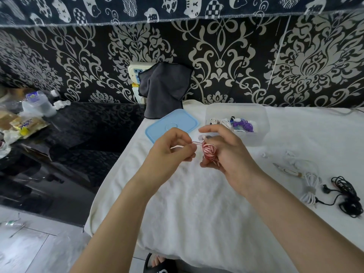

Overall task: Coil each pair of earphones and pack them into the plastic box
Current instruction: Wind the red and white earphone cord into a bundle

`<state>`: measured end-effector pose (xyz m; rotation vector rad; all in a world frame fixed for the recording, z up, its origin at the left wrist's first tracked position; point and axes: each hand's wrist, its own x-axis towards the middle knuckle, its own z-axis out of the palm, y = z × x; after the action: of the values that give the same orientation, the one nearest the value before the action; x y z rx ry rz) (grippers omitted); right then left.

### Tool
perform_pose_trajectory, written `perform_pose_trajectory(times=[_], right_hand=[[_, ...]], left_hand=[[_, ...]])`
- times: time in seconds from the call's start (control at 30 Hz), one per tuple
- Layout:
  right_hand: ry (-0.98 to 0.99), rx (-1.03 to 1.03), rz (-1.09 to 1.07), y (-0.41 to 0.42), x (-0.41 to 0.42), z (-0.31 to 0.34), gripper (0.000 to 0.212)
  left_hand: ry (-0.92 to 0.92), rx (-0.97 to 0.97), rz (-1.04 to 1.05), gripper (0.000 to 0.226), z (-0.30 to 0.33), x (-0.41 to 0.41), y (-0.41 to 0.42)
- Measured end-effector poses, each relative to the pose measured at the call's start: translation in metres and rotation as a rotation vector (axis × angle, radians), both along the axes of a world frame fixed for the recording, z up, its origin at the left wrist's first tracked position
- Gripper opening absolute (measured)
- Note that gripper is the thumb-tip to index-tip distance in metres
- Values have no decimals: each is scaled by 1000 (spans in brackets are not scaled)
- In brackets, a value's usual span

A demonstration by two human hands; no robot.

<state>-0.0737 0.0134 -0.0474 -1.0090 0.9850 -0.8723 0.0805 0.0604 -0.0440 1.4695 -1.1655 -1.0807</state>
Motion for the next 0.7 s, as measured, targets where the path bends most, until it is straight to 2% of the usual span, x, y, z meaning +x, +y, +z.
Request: perform_pose_trajectory(times=[0.07,0.2,0.3,0.37,0.4,0.47,0.53,0.7], right_hand=[[52,25,39,0,3,-3,13],[140,11,146,2,8,-11,27],[137,-21,164,3,10,-13,26],[100,-4,155,2,12,-13,23],[77,6,153,2,12,-14,22],[51,14,163,2,12,-14,22],[46,11,176,2,11,-14,23],[49,24,160,0,12,-14,22]], left_hand=[[-51,-36,22,8,0,3,-1],[-106,-58,10,14,-1,9,-1],[-150,-47,-12,19,-3,16,-1],[-158,-26,78,21,-10,29,-5],[-199,-8,155,21,-16,38,-7],[-419,54,268,24,-36,58,-9],[-645,124,258,28,-55,72,-8],[-793,129,193,31,-75,77,-13]])
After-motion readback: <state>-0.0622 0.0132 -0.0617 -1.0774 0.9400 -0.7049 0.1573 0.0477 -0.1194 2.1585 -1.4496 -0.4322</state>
